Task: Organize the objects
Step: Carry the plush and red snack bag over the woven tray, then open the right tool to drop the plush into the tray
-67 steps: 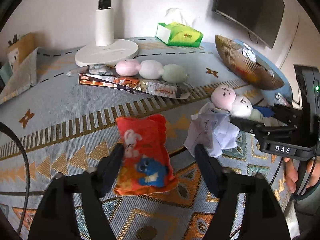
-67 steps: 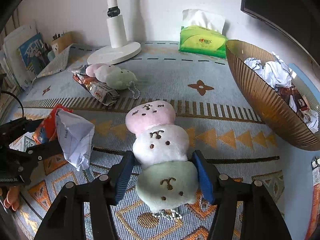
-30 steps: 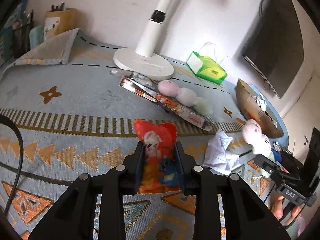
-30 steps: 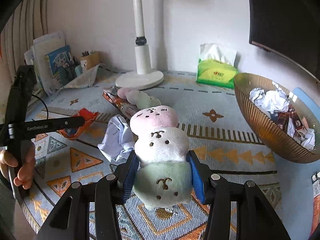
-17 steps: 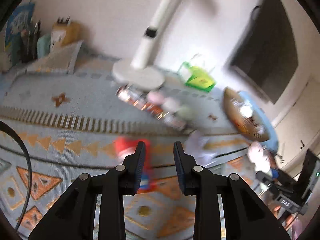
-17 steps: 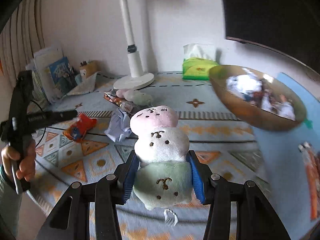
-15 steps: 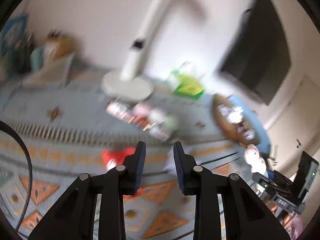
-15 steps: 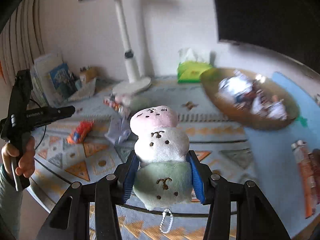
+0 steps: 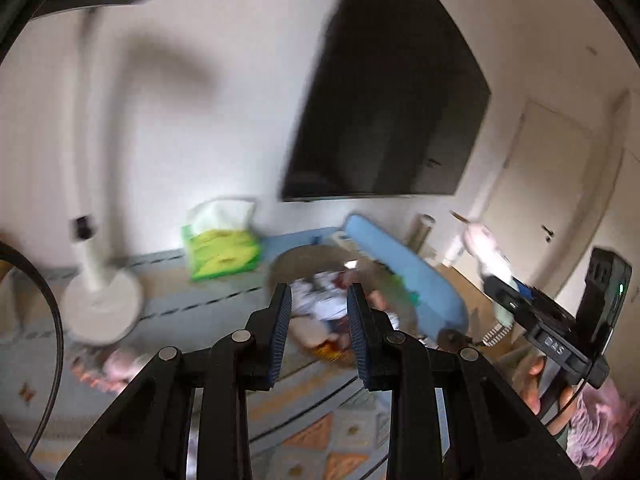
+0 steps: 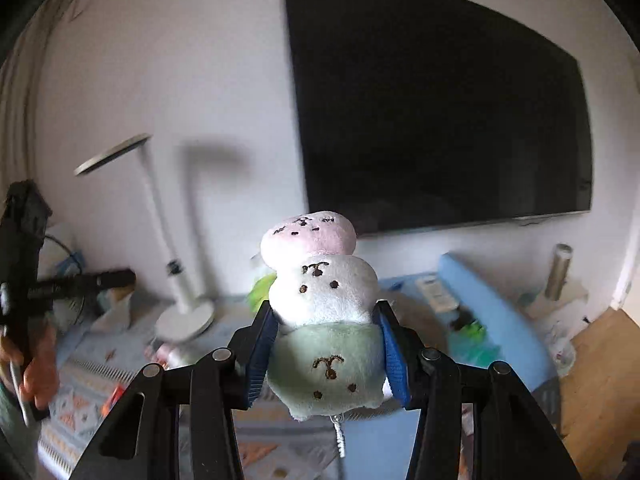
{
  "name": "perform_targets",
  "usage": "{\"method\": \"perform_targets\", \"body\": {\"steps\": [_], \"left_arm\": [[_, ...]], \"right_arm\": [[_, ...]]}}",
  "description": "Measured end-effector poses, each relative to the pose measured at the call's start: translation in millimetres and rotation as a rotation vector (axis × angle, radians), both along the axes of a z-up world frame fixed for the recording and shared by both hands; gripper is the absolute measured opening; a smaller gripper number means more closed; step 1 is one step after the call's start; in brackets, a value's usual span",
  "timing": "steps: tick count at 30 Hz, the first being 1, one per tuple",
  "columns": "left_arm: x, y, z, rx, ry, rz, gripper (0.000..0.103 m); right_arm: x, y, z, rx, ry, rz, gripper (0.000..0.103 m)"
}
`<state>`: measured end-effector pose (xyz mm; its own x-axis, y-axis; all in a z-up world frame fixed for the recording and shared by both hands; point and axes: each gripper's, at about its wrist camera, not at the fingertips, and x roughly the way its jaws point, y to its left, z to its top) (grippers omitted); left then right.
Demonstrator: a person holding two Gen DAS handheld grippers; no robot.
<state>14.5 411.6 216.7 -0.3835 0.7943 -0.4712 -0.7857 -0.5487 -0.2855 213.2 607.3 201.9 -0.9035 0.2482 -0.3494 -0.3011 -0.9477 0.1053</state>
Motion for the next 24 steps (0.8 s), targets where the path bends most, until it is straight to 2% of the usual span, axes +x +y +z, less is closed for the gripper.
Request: {"method": "perform_targets", "body": {"steps": [4,5,6,7,8,9,11,14,17,20,22,23,24], "left_arm": [[-4.5,64.9,-14.6,-0.005,-0.029,-0.059,0.027],[-6.2,77.0,-19.9,-0.004,-0.037,-0.065,0.034],[-11.0,91.4,-27.9,-0.004,-0.042,-0.059,0.045],[-13.8,99.1,-34.9,-0.005,-0.043,-0.047,0.05],[-19.1,110.1,-45.8,-0.027,-0.053,-0.035,0.069],[-24.5,118.5,-56.3,-0.063,-0.068,-0.028,0.076],[-34.3,122.6,-72.9,-0.118,-0.094,-0.023,0.076],[-39.7,100.4,-83.0,-0.123,-0.113,-0.005,0.076],[-43.2,55.1,-77.2,-0.118,-0.109,0.039,0.076],[-42.7,-7.6,-63.0,-0.119,-0.081,0.128,0.076],[-41.8,-48.6,-56.5,-0.12,-0.058,0.201,0.077],[-40.0,-70.3,-56.2,-0.124,-0.049,0.234,0.081],[-36.5,-101.3,-59.5,-0.138,-0.044,0.277,0.091]], "right_arm": [[-27.1,21.4,-3.2,-0.046,-0.018,-0.056,0.049],[-36.5,26.6,-8.8,-0.057,-0.033,-0.076,0.049],[-41.1,30.0,-13.2,-0.067,-0.042,-0.087,0.049],[-48.4,35.1,-19.3,-0.079,-0.05,-0.094,0.052],[-52.7,39.2,-23.3,-0.082,-0.054,-0.096,0.065],[-60.4,46.0,-31.3,-0.084,-0.076,-0.109,0.089],[-70.8,59.1,-46.6,-0.108,-0.137,-0.137,0.092],[-60.1,75.0,-63.1,-0.181,-0.137,-0.108,0.092],[-42.0,76.9,-68.4,-0.215,-0.12,-0.107,0.092],[-33.5,65.3,-66.3,-0.258,-0.101,-0.046,0.092],[-30.9,40.6,-61.1,-0.253,-0.091,0.015,0.092],[-32.0,20.4,-57.7,-0.232,-0.088,0.06,0.092],[-34.8,10.9,-57.4,-0.218,-0.09,0.085,0.093]]}}
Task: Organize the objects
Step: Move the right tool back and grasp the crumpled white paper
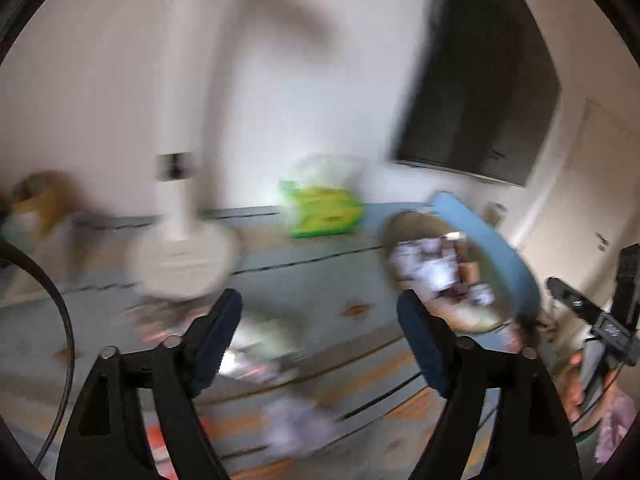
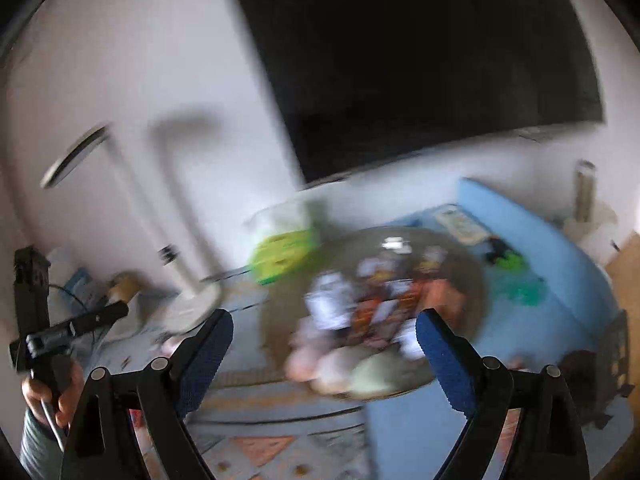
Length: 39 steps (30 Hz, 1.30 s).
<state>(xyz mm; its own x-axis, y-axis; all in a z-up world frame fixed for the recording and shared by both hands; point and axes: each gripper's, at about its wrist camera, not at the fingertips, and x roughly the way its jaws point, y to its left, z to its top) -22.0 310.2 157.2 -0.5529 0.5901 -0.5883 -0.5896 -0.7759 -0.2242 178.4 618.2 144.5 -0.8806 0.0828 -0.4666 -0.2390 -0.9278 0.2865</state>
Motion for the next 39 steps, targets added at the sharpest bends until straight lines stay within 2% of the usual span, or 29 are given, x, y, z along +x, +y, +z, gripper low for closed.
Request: {"method": "perform_targets", "body": {"steps": [1,2,4,5,7,9,11,13,16,17,18,19,21,22,23,26,28,31,34,35,37,38,39], "left_arm": [[1.9,-18.7,-4.0,-0.006,-0.006,0.023,0.097],[4.4,-40.2,-11.2,-0.003,-0.021,0.052,0.103],[9.0,-82.7,-37.8,0.015,-0.086,0.121,0.103],[8.6,-91.3,-48.3,0.006,-0.117,0.135,0.103],[9.3,-105.5,-80.5,-0.036,-0.199,0.163,0.102],[9.9,-106.4,-106.9,-0.059,-0.255,0.155,0.102],[12.5,-99.9,-124.2,-0.073,-0.27,0.13,0.102],[13.9,-86.3,-136.4,-0.129,-0.254,0.111,0.102],[15.8,-63.1,-144.3,-0.235,-0.2,0.113,0.102],[15.3,-55.6,-145.3,-0.268,-0.179,0.109,0.095],[15.1,-46.2,-146.2,-0.308,-0.142,0.101,0.08],[16.4,-40.7,-145.5,-0.341,-0.112,0.094,0.071],[18.5,-35.8,-140.5,-0.352,-0.08,0.045,0.037],[18.0,-37.9,-139.3,-0.358,-0.073,0.054,0.033],[17.2,-42.3,-138.1,-0.341,-0.069,0.057,0.031],[10.6,-63.9,-136.1,-0.165,-0.107,0.037,0.03],[7.4,-79.7,-132.1,-0.063,-0.115,0.051,0.03],[2.3,-86.3,-133.7,-0.023,-0.154,0.053,0.03],[6.0,-82.9,-132.9,-0.037,-0.135,0.049,0.03],[6.3,-81.6,-133.3,-0.041,-0.135,0.044,0.03],[5.0,-79.9,-136.3,-0.045,-0.16,0.033,0.03],[3.5,-79.2,-138.7,-0.047,-0.178,0.03,0.036],[2.2,-78.9,-141.3,-0.049,-0.199,0.028,0.042]], "right_arm": [[-2.9,-18.3,-0.4,0.017,0.0,0.041,0.094],[-7.4,-36.0,-3.7,0.026,-0.003,0.084,0.1],[-19.6,-73.5,-20.2,0.013,-0.018,0.17,0.103],[-29.6,-92.1,-34.2,0.003,-0.047,0.218,0.103],[-57.2,-130.2,-69.2,0.001,-0.161,0.334,0.103],[-79.9,-165.4,-101.0,0.051,-0.247,0.392,0.103],[-93.0,-188.1,-118.4,0.088,-0.29,0.412,0.103],[-101.1,-204.1,-125.0,0.132,-0.324,0.416,0.103],[-99.4,-208.6,-129.8,0.167,-0.326,0.414,0.103],[-100.2,-206.1,-132.8,0.158,-0.342,0.407,0.103],[-101.5,-202.2,-137.4,0.134,-0.363,0.395,0.103],[-102.5,-197.3,-138.1,0.115,-0.368,0.386,0.103],[-101.6,-189.7,-137.4,0.08,-0.361,0.375,0.103],[-102.3,-187.7,-138.0,0.072,-0.359,0.372,0.103],[-101.7,-186.8,-137.4,0.069,-0.357,0.372,0.103],[-102.9,-189.9,-134.0,0.084,-0.35,0.364,0.103],[-112.7,-196.2,-136.0,0.068,-0.396,0.364,0.103],[-132.7,-207.7,-142.1,-0.005,-0.447,0.364,0.103],[-142.9,-225.7,-145.7,0.089,-0.468,0.322,0.099],[-144.3,-231.9,-146.8,0.127,-0.46,0.309,0.093],[-143.2,-239.4,-147.3,0.17,-0.449,0.297,0.073],[-140.1,-241.6,-146.2,0.183,-0.427,0.3,0.057],[-138.0,-242.1,-145.7,0.185,-0.415,0.304,0.055]]}}
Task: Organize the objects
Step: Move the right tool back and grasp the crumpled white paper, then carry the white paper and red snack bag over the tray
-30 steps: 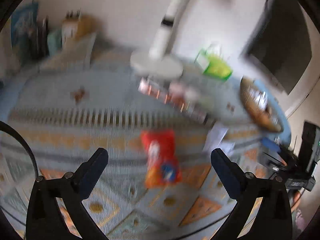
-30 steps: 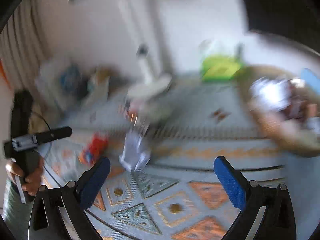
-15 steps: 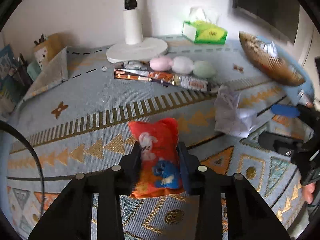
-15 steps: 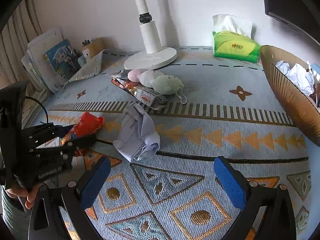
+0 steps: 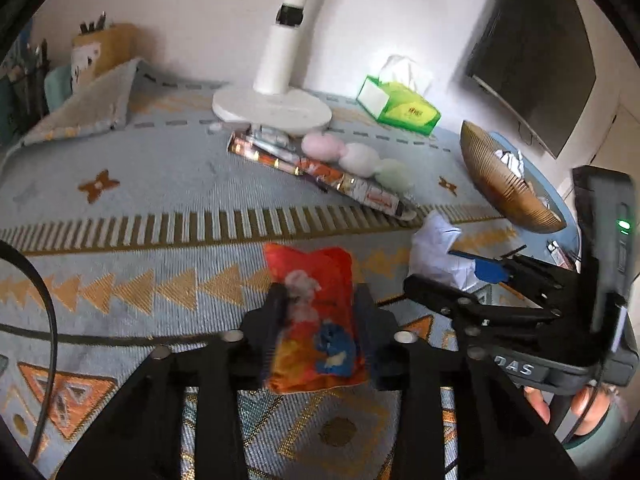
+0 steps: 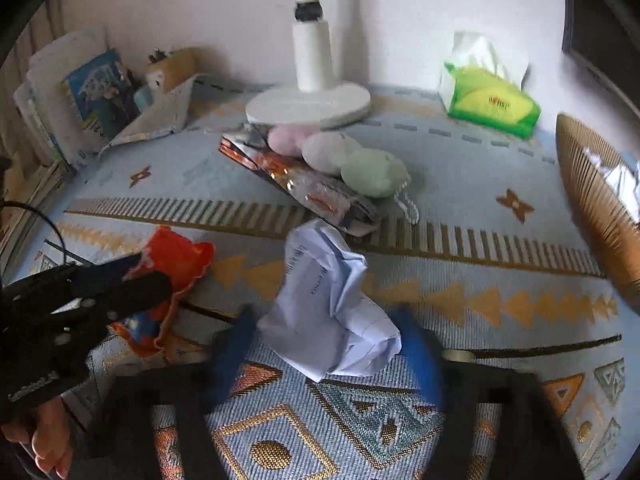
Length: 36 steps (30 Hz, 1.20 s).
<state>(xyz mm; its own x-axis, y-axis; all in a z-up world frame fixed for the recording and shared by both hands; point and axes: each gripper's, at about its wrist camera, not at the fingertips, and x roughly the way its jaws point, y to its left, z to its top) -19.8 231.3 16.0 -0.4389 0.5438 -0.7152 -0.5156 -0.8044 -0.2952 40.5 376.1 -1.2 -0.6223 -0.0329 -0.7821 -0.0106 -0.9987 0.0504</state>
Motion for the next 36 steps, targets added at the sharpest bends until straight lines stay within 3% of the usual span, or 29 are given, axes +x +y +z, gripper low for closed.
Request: {"method": "perform_targets", "body": {"steps": [6,9,13,15,17,20,27,36], "left_arm": [[2.9,8.5,-2.0,-0.053,0.018,0.007,0.044],[9.8,25.9,-1.4,-0.164,0.058,-0.05,0.058],[15.3,44.3,-2.7,-0.283,0.103,-0.024,0.057],[14.3,44.7,-1.4,-0.284,0.107,-0.005,0.044],[11.1,37.6,0.0,-0.27,0.109,0.037,0.032],[8.7,24.5,2.1,-0.181,0.082,0.066,0.028],[11.7,-2.4,13.1,-0.027,0.105,0.109,0.027],[14.8,-10.0,16.6,0.074,0.102,0.077,0.027]], "right_arm": [[11.8,13.0,7.1,-0.09,0.077,0.001,0.053],[18.9,11.7,14.6,-0.088,0.134,0.0,0.054],[14.7,9.2,13.5,-0.077,0.119,0.002,0.053],[15.3,13.0,14.5,-0.1,0.126,0.001,0.053],[18.4,16.3,17.0,-0.113,0.15,-0.001,0.053],[23.0,17.4,20.1,-0.124,0.178,0.01,0.053],[37.9,18.3,29.6,-0.124,0.252,0.014,0.054],[44.1,30.3,34.0,-0.174,0.284,-0.006,0.054]]}}
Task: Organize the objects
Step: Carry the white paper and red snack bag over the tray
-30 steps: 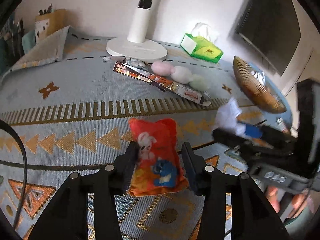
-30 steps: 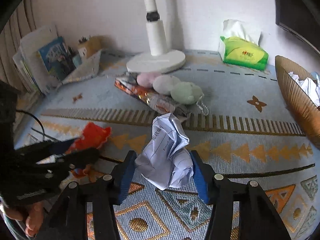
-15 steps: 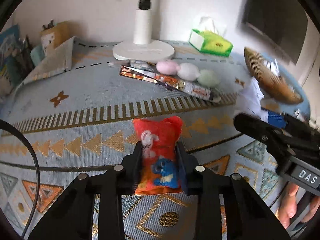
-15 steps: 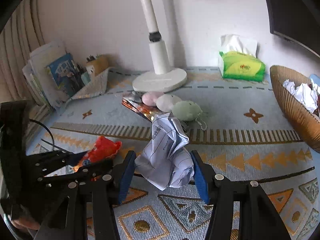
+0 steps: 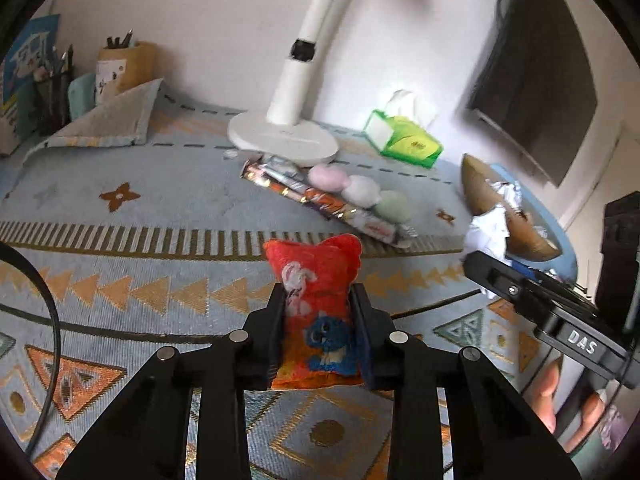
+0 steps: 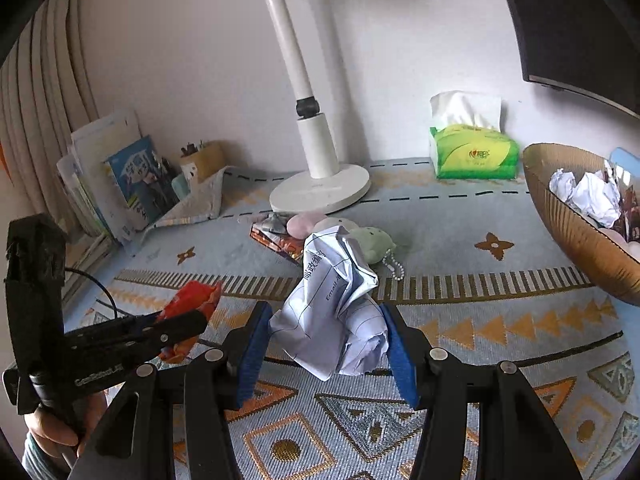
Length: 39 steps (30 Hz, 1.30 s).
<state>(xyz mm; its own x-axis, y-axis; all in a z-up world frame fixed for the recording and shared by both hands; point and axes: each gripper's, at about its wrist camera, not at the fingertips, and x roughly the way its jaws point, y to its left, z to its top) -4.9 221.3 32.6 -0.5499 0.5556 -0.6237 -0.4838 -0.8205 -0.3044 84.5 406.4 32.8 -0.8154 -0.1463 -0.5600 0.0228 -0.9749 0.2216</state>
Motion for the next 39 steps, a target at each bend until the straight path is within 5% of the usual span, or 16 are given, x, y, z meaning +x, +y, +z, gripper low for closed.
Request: {"method": "perform_targets", "body": {"steps": [10,18,26,35,39], "left_arm": [[14.3,15.0,21.6,-0.04,0.029,-0.03,0.027],[28.1,85.6,95.4,-0.06,0.155,-0.148,0.027],[13.9,183.3,156.5,0.01,0.236,-0.247,0.027],[4.2,284.2,137.8,0.003,0.187,-0.366,0.028],[1.2,306.2,129.8,-0.005,0.177,-0.38,0.027]], "right_arm": [[29.4,23.9,13.0,-0.029,-0.007,-0.033,0.054],[98.5,101.3,95.7,0.085,0.158,-0.185,0.054],[110.8,191.3,159.4,0.194,0.249,-0.375,0.054],[86.7,270.0,134.1,0.016,0.136,-0.457,0.054],[78.6,276.1,123.4,0.021,0.108,-0.461,0.055]]}}
